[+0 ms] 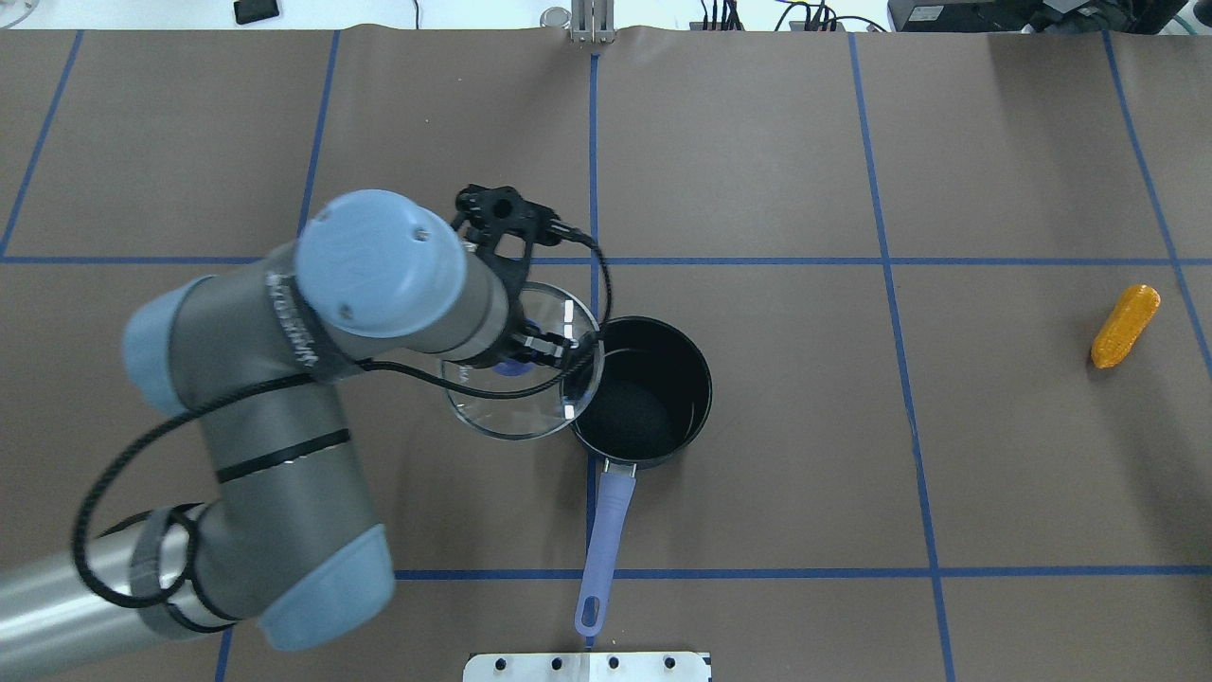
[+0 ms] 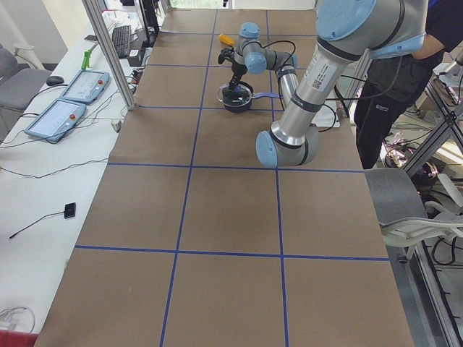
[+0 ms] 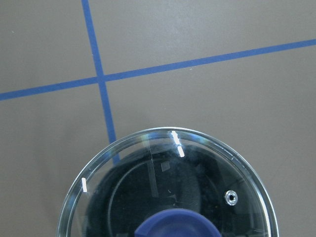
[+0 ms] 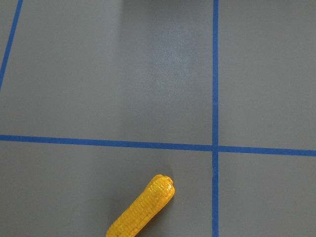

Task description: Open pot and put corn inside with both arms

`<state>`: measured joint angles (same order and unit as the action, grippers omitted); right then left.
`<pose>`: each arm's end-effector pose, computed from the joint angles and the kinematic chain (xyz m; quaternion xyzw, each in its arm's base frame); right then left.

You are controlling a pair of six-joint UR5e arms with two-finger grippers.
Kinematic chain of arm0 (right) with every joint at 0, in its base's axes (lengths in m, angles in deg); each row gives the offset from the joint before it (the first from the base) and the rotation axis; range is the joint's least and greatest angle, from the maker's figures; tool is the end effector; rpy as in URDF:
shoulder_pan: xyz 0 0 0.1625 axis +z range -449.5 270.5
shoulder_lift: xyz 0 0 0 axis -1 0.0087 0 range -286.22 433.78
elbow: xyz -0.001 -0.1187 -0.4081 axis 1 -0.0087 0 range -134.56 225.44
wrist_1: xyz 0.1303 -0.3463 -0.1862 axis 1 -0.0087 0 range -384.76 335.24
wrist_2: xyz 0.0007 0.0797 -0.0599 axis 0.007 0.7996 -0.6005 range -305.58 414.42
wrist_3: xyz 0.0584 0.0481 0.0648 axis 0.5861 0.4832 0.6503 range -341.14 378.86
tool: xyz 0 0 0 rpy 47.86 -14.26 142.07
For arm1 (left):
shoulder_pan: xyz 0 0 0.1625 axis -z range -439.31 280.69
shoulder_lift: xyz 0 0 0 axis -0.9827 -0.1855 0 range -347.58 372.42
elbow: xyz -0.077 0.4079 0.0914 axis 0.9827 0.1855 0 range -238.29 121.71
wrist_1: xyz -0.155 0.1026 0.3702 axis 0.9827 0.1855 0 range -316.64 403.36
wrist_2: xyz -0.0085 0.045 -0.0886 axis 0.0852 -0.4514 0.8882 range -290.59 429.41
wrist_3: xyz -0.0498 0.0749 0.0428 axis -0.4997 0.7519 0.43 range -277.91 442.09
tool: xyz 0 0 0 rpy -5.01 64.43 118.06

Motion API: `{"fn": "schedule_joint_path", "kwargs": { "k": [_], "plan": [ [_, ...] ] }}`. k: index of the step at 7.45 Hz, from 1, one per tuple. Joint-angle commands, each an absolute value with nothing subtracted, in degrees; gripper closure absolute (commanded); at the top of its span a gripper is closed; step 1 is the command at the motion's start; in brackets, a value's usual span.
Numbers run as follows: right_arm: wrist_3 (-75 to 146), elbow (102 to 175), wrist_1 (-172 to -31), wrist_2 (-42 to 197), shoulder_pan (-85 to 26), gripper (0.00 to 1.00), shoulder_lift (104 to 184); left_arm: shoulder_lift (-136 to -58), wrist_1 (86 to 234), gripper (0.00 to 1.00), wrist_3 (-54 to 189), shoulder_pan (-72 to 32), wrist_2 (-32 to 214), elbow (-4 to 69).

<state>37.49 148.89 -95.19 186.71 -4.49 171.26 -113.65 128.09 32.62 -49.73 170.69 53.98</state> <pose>0.0264 -0.4605 0.5666 0.1297 -0.3866 0.0290 0.9126 0.4606 -0.3923 0.1512 0.1834 0.4144 0.1287 0.8821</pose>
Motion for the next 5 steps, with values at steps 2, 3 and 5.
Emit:
{"fn": "schedule_joint_path", "kwargs": {
  "k": [2,3,5],
  "plan": [
    [37.58,148.89,-95.16,186.69,-4.51,0.00,171.34,-89.26,133.84,1.00,52.57,-38.92,180.73,65.02],
    [37.49,148.89,-95.16,186.69,-4.51,0.00,171.51,-81.53,141.20,1.00,59.60,-34.10,186.60,64.24],
    [37.49,148.98,-95.07,186.69,-4.51,0.00,171.52,-70.77,151.15,1.00,74.01,-25.65,192.44,59.17]
  ]
}}
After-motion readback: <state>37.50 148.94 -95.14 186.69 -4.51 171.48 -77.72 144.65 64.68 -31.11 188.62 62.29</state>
